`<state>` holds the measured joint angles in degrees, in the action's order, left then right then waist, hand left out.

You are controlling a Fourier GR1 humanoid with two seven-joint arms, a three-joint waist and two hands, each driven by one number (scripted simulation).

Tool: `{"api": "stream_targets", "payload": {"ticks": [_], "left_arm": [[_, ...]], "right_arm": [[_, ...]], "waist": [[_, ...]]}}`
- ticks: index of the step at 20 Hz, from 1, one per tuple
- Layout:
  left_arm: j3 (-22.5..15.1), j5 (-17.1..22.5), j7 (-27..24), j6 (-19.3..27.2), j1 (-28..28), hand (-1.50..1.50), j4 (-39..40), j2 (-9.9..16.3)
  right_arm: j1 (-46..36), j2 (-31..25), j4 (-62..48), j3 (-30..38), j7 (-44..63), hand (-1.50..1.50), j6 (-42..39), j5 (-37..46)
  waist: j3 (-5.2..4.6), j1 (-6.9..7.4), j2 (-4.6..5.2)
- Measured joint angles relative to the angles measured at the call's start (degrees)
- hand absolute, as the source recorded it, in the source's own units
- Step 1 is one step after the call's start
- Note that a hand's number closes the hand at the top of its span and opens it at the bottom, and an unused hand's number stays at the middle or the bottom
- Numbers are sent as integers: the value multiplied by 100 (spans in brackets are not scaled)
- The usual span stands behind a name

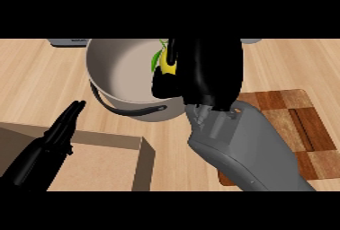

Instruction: Pick the lemon from the cutting board and place it in the pot

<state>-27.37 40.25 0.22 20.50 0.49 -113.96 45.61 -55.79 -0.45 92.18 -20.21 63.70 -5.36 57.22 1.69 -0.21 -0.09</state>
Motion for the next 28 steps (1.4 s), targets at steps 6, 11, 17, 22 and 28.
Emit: {"api": "stream_targets", "payload": {"ticks": [6,11,17,22,28], "left_arm": [[-88,0,48,-13,-226,0,42,-47],[-130,-18,49,-64,-389,0,74,-82],[-193,-45,77,-82,-562,0,95,-122],[-215,-25,92,-127,-669,0,97,-155],[-250,-42,145,-170,-805,0,103,-198]], "right_arm": [[-661,20,-1261,512,-307,150,199,-284],[-1017,30,-2311,772,-609,150,643,-387],[-1300,38,-3385,909,-1046,150,1410,-594],[-1489,41,-4177,1070,-1390,150,2010,-865],[-1594,43,-4880,1365,-1671,-150,2715,-1456]], "waist": [[4,126,54],[7,235,108],[7,376,165],[15,480,212],[27,606,260]]}}
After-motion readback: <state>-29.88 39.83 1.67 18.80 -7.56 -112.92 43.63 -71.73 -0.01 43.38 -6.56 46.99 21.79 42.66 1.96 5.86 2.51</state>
